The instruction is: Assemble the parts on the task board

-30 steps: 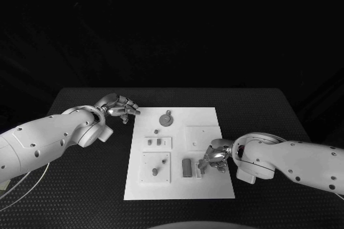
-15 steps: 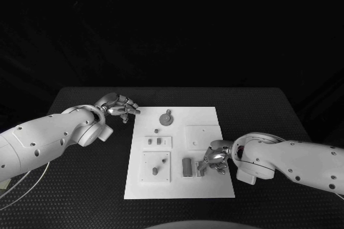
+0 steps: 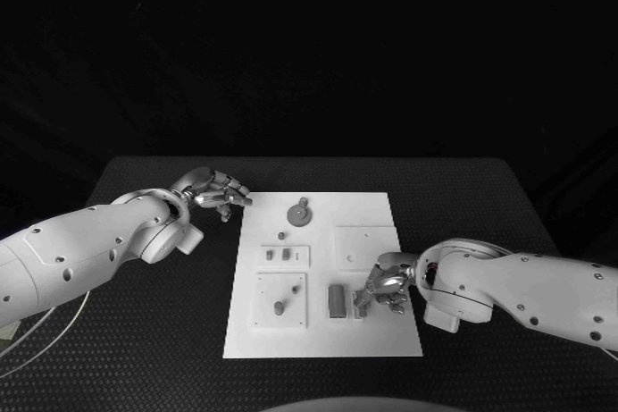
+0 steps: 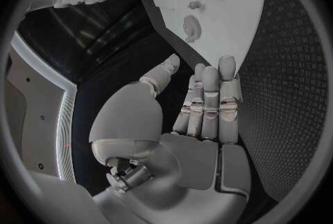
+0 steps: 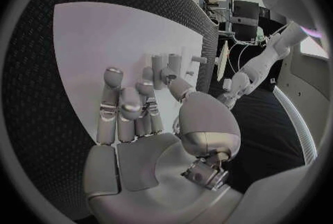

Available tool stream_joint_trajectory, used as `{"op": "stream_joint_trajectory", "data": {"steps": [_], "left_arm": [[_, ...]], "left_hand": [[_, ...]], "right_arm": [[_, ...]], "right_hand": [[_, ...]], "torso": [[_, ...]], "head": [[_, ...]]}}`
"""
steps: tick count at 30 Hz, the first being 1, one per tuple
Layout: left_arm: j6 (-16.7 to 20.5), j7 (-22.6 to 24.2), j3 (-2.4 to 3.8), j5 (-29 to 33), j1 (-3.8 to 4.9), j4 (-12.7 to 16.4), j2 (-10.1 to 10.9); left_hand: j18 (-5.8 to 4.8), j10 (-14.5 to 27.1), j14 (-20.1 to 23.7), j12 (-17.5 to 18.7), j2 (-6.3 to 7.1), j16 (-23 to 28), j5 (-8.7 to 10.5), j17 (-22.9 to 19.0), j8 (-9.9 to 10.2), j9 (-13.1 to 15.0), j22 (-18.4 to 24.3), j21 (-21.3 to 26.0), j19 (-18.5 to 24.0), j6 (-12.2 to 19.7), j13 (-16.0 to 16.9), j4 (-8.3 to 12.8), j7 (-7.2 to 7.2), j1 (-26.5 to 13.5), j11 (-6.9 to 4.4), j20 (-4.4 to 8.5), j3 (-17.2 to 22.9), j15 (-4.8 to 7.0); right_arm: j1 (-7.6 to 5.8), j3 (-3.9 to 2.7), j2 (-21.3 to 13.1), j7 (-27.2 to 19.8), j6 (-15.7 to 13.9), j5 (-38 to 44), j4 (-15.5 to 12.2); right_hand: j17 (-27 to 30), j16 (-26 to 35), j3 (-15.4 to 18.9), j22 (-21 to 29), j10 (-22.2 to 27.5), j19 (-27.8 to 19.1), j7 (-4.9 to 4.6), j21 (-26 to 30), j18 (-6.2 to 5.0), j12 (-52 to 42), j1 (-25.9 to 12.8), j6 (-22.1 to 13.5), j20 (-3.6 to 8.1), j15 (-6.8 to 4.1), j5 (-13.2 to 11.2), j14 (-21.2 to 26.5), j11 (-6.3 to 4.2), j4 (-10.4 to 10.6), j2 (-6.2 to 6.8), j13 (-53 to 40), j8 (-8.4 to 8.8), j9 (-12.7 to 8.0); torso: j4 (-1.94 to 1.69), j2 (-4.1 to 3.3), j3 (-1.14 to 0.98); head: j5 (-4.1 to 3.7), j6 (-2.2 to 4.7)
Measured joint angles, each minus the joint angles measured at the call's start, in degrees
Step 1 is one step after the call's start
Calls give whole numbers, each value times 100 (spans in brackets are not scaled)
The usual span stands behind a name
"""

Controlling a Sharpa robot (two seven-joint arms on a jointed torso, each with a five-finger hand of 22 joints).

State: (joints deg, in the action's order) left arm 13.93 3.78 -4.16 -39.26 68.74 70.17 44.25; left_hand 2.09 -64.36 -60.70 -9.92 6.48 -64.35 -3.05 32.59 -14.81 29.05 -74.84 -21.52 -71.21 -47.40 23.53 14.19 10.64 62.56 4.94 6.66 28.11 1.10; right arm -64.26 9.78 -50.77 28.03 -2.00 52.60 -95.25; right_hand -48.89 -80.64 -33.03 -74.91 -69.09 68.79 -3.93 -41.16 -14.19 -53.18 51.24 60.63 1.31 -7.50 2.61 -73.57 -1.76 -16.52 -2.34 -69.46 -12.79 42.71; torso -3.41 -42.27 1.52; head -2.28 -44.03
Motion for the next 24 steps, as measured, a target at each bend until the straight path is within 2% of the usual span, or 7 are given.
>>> {"op": "stream_joint_trajectory", "data": {"steps": [6,10,14,15,19,24], "left_arm": [[-2,-2,0,0,0,0,3],[-2,-2,0,0,0,1,6],[-2,-3,0,0,0,1,7],[-2,-3,0,0,-1,2,6],[-3,-3,0,0,-2,2,6],[-3,-4,0,0,-1,2,6]], "left_hand": [[0,0,0,0,0,0,0,0,0,0,-4,0,-1,-9,0,0,10,0,0,1,0,0],[0,14,0,0,0,0,0,-1,0,0,-4,0,0,-10,0,0,10,0,-13,0,0,0],[0,16,0,0,0,0,0,-1,0,1,-3,21,1,-9,0,0,9,0,-16,-1,0,0],[0,16,0,0,0,0,0,-1,0,1,-3,21,1,-9,0,0,9,0,-16,-1,0,0],[0,16,0,0,0,0,0,-1,0,1,-7,21,2,-9,0,0,9,0,-16,-2,0,-1],[0,16,1,0,0,0,0,4,0,-5,-9,21,2,-8,0,0,8,0,-16,-3,0,-1]], "right_arm": [[0,8,46,7,74,0,41],[1,16,67,16,132,4,58],[2,18,71,24,155,8,65],[2,18,72,26,159,8,66],[3,20,81,30,164,9,76],[4,21,83,32,156,9,83]], "right_hand": [[13,28,48,0,1,0,-3,0,0,25,-13,-3,0,8,0,7,-1,17,13,15,2,-18],[28,39,59,0,1,0,-3,23,-3,48,-111,-3,-1,4,29,12,-1,28,187,22,7,-18],[36,60,86,0,9,0,-3,23,-13,47,-212,-4,-1,-4,54,22,-8,57,288,24,27,-35],[37,60,79,0,9,0,-4,42,-16,47,-240,-4,-1,-5,43,22,-9,108,371,28,27,-37],[45,60,11,0,9,0,-4,67,-24,58,-338,-4,-1,-4,27,22,-9,257,540,33,50,-45],[52,82,-38,0,9,0,-4,75,-29,70,-440,-5,-1,-4,27,23,-9,442,698,33,49,-46]], "torso": [[0,1,-1],[1,1,-3],[3,0,-3],[3,-1,-5],[3,-1,-7],[5,-1,-10]], "head": [[6,2],[11,-3],[12,-9],[12,-10],[14,-12],[14,-12]]}}
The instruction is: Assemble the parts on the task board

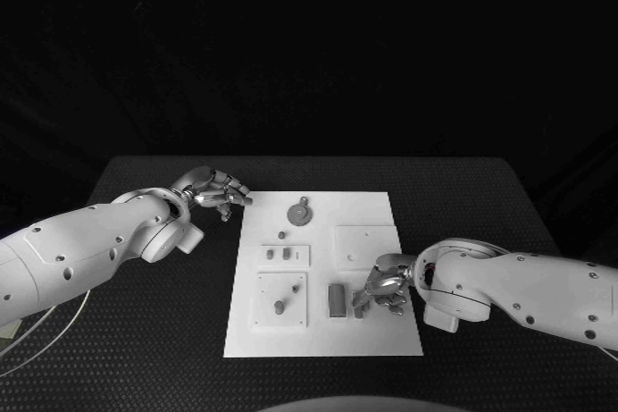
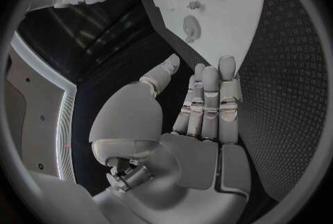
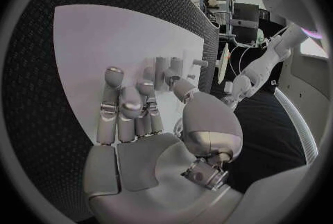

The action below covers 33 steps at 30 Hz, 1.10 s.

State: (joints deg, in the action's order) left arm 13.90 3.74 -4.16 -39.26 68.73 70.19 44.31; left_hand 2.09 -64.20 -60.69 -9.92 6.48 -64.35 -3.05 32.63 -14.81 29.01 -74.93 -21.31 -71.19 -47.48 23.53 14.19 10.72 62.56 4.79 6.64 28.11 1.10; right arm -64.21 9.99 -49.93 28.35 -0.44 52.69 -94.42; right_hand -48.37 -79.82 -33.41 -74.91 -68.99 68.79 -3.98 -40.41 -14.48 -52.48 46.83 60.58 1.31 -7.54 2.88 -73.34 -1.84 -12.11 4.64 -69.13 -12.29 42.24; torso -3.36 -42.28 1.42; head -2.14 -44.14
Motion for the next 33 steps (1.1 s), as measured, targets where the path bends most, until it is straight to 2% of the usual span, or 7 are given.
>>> {"op": "stream_joint_trajectory", "data": {"steps": [3,19,20,28,30,31,33], "left_arm": [[0,0,0,0,0,0,0],[-1,-2,0,0,0,-1,-1],[-1,-2,0,0,0,-1,-1],[-2,-4,0,0,3,-4,0],[-3,-4,0,0,2,-5,0],[-3,-4,0,0,2,-5,0],[-3,-4,0,0,1,-5,-1]], "left_hand": [[0,0,1,0,0,0,0,0,-2,0,0,0,0,1,0,0,-1,0,0,0,0,-1],[0,-3,3,0,0,0,0,-1,-23,1,2,0,2,32,0,0,9,0,3,-2,0,-3],[0,-3,3,0,0,0,0,-1,-23,1,2,0,2,32,0,0,9,0,3,-2,0,-3],[0,5,10,-23,0,0,0,-2,-23,-5,2,1,-9,40,0,0,1,0,12,9,0,-10],[-1,6,10,-23,0,0,0,-2,-23,-5,2,2,-9,41,0,-31,1,0,13,9,1,-10],[-1,6,10,-23,0,0,0,-2,-23,-5,2,2,-9,41,0,-31,0,0,14,9,1,-10],[-1,7,10,-23,0,0,0,-2,-22,-5,2,2,-9,41,0,-31,0,0,15,9,1,-10]], "right_arm": [[0,0,1,0,-16,0,10],[1,0,-19,-26,-196,117,31],[1,0,-28,-30,-196,133,25],[1,0,-131,-125,6,249,-84],[1,0,-139,-153,115,275,-108],[1,0,-143,-162,165,288,-116],[1,0,-149,-179,291,317,-128]], "right_hand": [[0,0,-36,0,0,0,0,19,-2,0,-4,0,0,0,0,0,0,58,38,0,22,-3],[-1,0,-36,0,11,0,-5,19,1,-1,2,-6,0,9,0,6,10,58,43,-1,22,-4],[-1,0,-36,0,11,0,-6,19,0,-1,32,-6,0,9,0,6,10,58,73,-1,22,-4],[-1,0,-35,0,21,0,-6,19,5,-3,39,-7,-1,10,0,7,19,59,83,-1,22,-4],[-1,0,-20,0,21,13,-6,19,21,-3,-32,-7,-11,10,0,7,20,106,438,-1,22,-4],[-1,0,-97,0,21,36,-7,19,22,-3,-26,-7,-10,7,0,3,20,184,542,-2,22,0],[-1,0,-187,0,21,66,-7,19,24,-3,10,-7,4,-12,0,-19,20,320,642,-2,22,11]], "torso": [[0,-1,0],[-3,-1,3],[-4,-1,3],[-6,0,3],[-6,0,1],[-6,0,1],[-6,0,0]], "head": [[-3,1],[-10,10],[-10,12],[-13,20],[-9,18],[-8,16],[-5,13]]}}
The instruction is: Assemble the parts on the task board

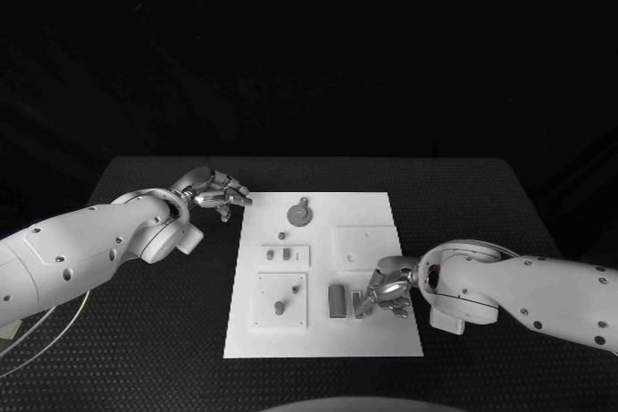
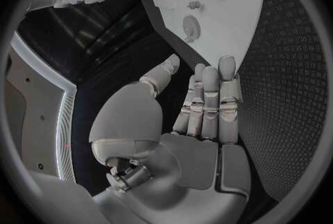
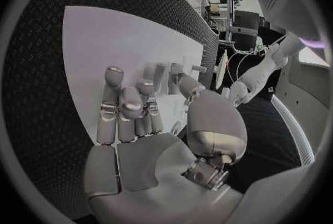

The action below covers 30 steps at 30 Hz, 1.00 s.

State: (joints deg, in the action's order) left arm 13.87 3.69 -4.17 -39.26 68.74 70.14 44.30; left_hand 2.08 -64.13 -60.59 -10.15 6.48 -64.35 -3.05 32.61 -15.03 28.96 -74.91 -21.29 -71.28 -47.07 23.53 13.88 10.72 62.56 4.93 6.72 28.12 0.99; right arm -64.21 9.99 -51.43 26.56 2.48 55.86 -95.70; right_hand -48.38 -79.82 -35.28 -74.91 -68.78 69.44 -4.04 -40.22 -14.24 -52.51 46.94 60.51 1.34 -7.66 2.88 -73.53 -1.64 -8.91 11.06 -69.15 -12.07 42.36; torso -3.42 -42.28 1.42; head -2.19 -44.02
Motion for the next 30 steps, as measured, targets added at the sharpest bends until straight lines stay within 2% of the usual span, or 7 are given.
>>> {"op": "stream_joint_trajectory", "data": {"steps": [9,16,19,26,30], "left_arm": [[-2,0,0,0,-2,-1,-5],[-3,-1,0,0,-1,-3,-9],[-4,-2,0,0,-1,-4,-9],[-5,-3,0,0,-1,-4,-8],[-5,-4,0,0,-1,-4,-4]], "left_hand": [[-1,6,0,0,0,0,0,5,0,0,1,3,0,4,0,0,-4,0,7,0,0,-1],[-1,6,0,0,0,0,0,4,0,1,-4,3,1,-10,0,0,10,0,7,-1,0,-1],[-1,6,1,0,0,0,0,4,0,1,-4,4,1,-10,0,0,10,0,7,-1,0,-1],[-1,6,1,0,0,0,0,4,0,1,-3,4,9,-10,0,0,10,0,8,-9,0,-1],[-1,6,1,0,-20,0,0,3,0,1,-3,4,9,-10,0,0,10,-20,8,-9,0,-1]], "right_arm": [[20,1,-6,-17,435,133,-25],[32,7,13,-8,528,323,12],[36,7,36,0,524,427,44],[56,-3,119,-3,473,551,80],[62,-3,144,-13,430,577,91]], "right_hand": [[0,0,-49,0,1,9,-1,0,5,0,44,-1,8,1,0,-15,0,81,57,0,0,10],[0,0,-65,0,1,8,-2,0,7,0,79,-3,8,2,0,-15,1,96,82,0,0,23],[0,0,-62,0,1,8,-3,0,8,0,146,-3,8,2,0,-15,1,98,-17,0,-5,37],[-1,0,81,0,-21,8,-24,0,11,0,-40,18,7,12,0,-25,-21,204,-287,-1,-46,52],[-8,0,129,0,-22,8,-23,0,11,0,-137,19,7,12,0,-26,-22,252,-383,-1,-62,57]], "torso": [[4,-1,0],[1,-1,1],[0,0,3],[-4,2,10],[-5,3,10]], "head": [[-7,-2],[-12,-3],[-12,-3],[-2,-5],[7,-10]]}}
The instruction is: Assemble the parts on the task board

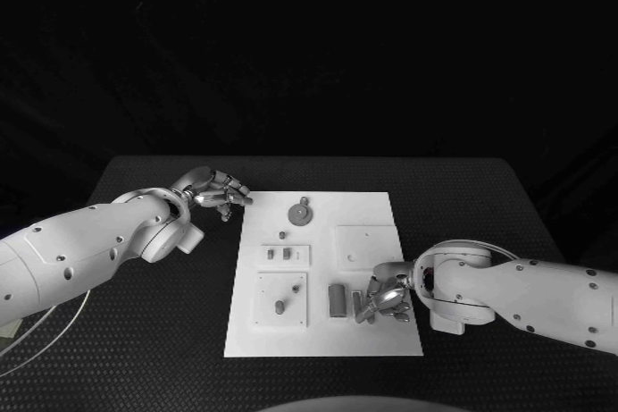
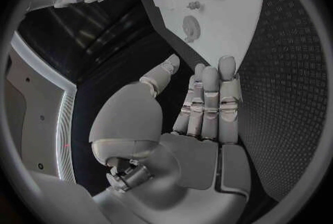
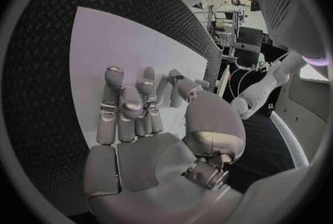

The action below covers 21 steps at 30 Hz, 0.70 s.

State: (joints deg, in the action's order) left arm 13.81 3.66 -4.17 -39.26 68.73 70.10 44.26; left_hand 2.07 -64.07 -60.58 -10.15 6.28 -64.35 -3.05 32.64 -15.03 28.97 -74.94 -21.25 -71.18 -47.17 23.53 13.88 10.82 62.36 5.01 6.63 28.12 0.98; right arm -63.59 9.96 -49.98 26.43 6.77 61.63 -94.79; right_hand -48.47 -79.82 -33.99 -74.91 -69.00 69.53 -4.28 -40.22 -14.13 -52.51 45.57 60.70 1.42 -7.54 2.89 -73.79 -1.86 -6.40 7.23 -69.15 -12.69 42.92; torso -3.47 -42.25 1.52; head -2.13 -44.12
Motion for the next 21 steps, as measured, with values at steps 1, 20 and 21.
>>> {"op": "stream_joint_trajectory", "data": {"steps": [1,20,21], "left_arm": [[0,0,0,0,0,0,0],[0,-15,-1,0,0,3,5],[0,-15,-1,0,0,4,6]], "left_hand": [[-1,0,0,0,0,0,0,0,0,0,0,0,0,0,0,0,0,0,0,0,0,0],[0,0,-13,0,1,0,0,0,0,1,1,0,2,9,0,0,-9,1,0,-2,0,13],[0,0,-13,0,1,0,0,2,0,1,1,0,2,9,0,0,-9,1,0,-2,0,13]], "right_arm": [[1,0,4,-1,-8,3,3],[-2,-15,65,-42,-25,65,58],[-2,-15,69,-54,-25,66,62]], "right_hand": [[0,0,0,0,0,0,1,0,0,0,0,1,0,0,0,0,0,0,0,0,0,7],[-20,-24,10,0,-21,-1,16,-1,3,-25,291,15,-1,-35,-29,10,-21,-733,-658,-12,55,23],[-21,-24,-35,0,-20,-1,13,-6,3,-25,327,18,-1,-35,-45,10,-20,-828,-728,-12,57,27]], "torso": [[1,0,1],[11,-3,-4],[12,-3,-7]], "head": [[2,-2],[9,-1],[8,-1]]}}
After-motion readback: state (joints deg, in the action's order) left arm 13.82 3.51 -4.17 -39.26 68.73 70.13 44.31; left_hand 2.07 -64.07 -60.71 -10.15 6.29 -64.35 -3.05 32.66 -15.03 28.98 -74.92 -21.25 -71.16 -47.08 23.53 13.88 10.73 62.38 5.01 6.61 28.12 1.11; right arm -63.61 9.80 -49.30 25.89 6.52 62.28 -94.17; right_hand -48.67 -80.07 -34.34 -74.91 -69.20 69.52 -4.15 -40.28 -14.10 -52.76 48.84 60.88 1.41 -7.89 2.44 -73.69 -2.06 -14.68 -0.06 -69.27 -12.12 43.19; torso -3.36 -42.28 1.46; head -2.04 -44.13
